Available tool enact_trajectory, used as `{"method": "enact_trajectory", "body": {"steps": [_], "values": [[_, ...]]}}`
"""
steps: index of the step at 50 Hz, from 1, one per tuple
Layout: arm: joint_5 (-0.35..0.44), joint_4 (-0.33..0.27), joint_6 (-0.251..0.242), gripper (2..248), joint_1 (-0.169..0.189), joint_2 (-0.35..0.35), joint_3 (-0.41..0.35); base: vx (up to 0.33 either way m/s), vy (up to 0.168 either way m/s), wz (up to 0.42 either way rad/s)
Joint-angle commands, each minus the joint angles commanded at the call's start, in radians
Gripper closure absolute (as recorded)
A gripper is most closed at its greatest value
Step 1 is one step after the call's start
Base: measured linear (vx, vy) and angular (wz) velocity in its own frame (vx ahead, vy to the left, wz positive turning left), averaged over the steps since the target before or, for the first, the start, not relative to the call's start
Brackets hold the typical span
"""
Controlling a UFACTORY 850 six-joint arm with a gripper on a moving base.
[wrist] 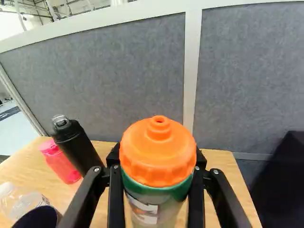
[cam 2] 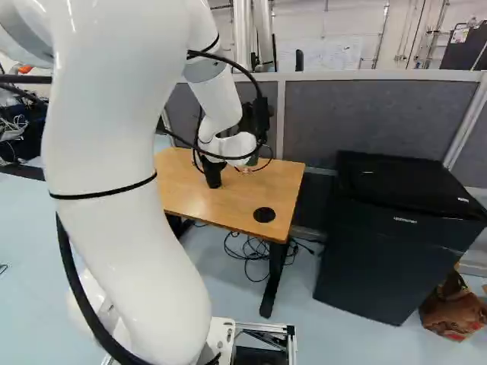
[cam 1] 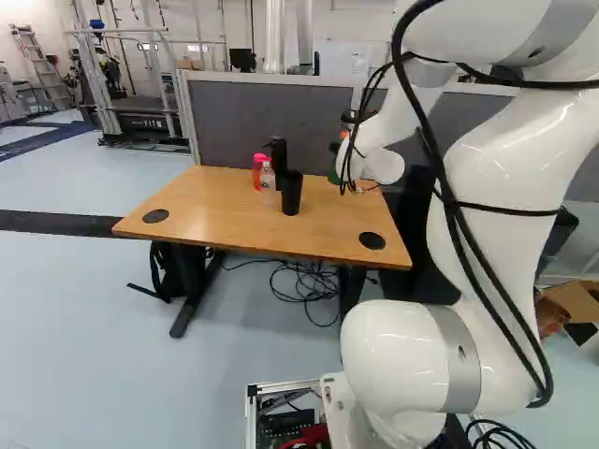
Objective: Pick up the green bottle from the table
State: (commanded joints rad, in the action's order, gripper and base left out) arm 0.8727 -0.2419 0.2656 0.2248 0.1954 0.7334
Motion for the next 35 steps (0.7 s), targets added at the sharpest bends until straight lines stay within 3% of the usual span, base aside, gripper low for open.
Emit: {"method": "enact_trajectory", "body": {"steps": [35], "values": [[0.000,0.007,0.000,132,0.025,-0.176,-0.189,0.000,0.000,0.000]]}}
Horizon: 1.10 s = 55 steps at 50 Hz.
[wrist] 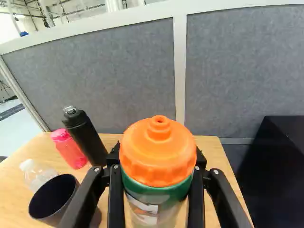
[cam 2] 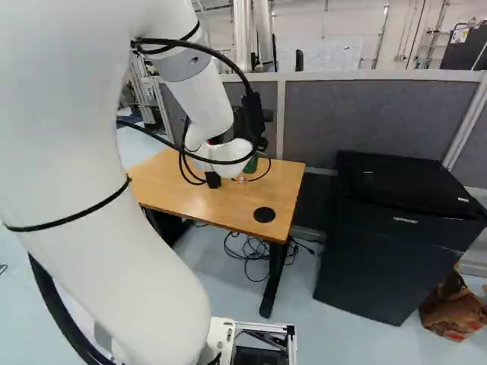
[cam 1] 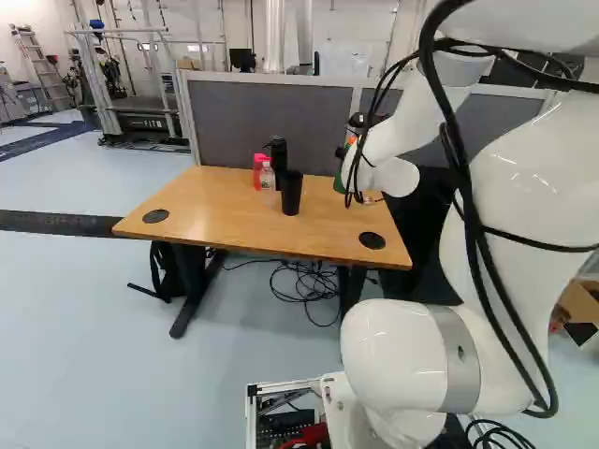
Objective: Pick up the green bottle from the table
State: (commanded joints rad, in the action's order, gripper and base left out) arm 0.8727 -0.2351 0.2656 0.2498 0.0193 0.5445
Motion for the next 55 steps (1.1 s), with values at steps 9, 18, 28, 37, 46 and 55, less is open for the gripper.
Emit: {"method": "enact_trajectory", "body": {"steps": [9,18,28,37,46,55], "values": [[0.000,0.000,0.000,132,0.006,-0.039,-0.040,0.000,0.000,0.000],[0.000,0.000,0.000,132,0.012,-0.079,-0.079,0.000,0.000,0.000],[0.000,0.000,0.000,132,0.015,-0.096,-0.096,-0.049,0.017,0.037],[0.000,0.000,0.000,132,0.015,-0.096,-0.096,-0.202,0.010,0.030],[0.000,0.000,0.000,132,0.015,-0.096,-0.096,-0.241,0.041,0.006],[0.000,0.000,0.000,132,0.015,-0.096,-0.096,-0.135,0.044,0.001]]}}
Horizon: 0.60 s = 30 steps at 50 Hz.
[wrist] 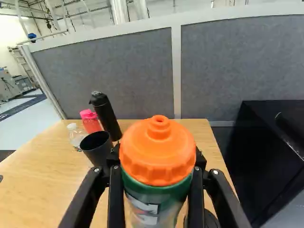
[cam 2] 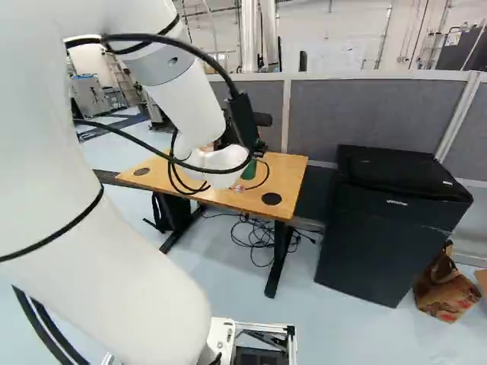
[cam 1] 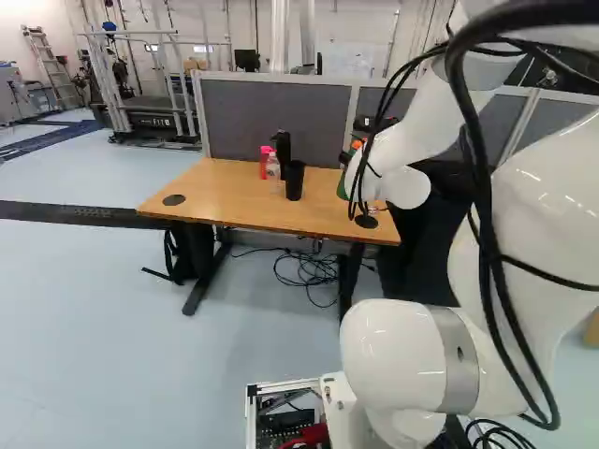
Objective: Pick up the green bottle from the table
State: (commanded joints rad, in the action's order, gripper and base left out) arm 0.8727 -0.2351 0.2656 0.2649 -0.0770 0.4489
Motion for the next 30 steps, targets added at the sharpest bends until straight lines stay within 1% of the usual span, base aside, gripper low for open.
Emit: {"method": "enact_trajectory", "body": {"steps": [21,30], "values": [[0.000,0.000,0.000,132,0.000,0.000,0.000,-0.001,0.000,-0.001],[0.000,0.005,-0.006,132,-0.006,-0.004,-0.008,0.000,0.000,0.000]]}}
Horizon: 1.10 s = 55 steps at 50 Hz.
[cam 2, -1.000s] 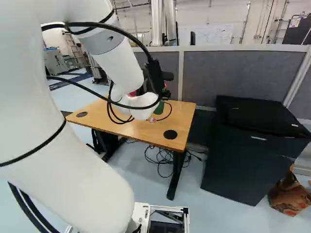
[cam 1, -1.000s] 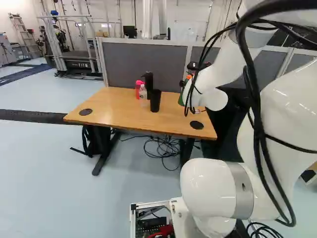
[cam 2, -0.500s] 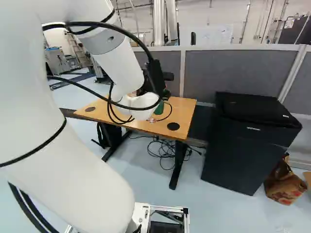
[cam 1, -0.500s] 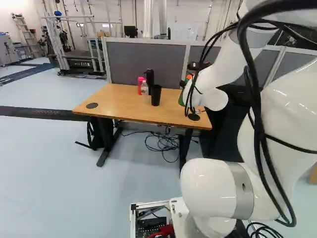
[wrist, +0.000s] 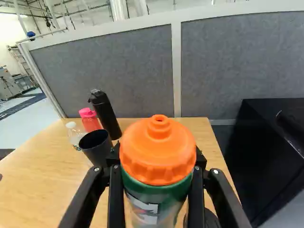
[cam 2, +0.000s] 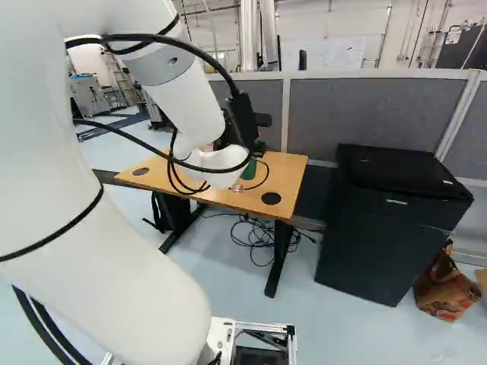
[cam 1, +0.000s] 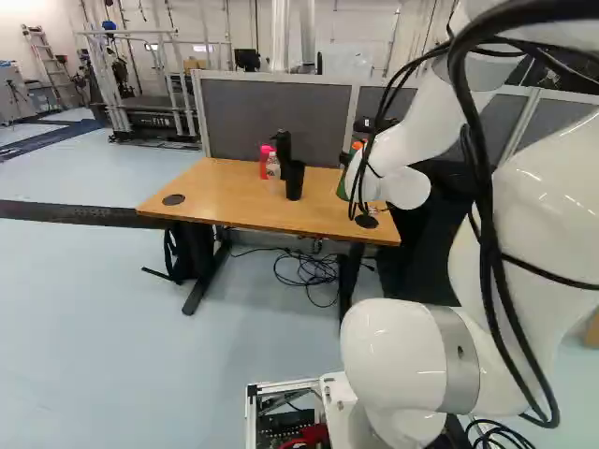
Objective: Pick up the green bottle from the table
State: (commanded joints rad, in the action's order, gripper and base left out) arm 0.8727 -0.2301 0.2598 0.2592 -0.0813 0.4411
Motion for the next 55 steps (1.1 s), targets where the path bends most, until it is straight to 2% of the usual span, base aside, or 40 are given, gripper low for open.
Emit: {"method": "enact_trajectory", "body": {"steps": [26,55], "values": [[0.000,0.047,-0.053,132,-0.053,-0.040,-0.072,0.000,0.000,0.000],[0.000,0.151,-0.170,132,-0.170,-0.130,-0.232,0.000,0.000,0.000]]}}
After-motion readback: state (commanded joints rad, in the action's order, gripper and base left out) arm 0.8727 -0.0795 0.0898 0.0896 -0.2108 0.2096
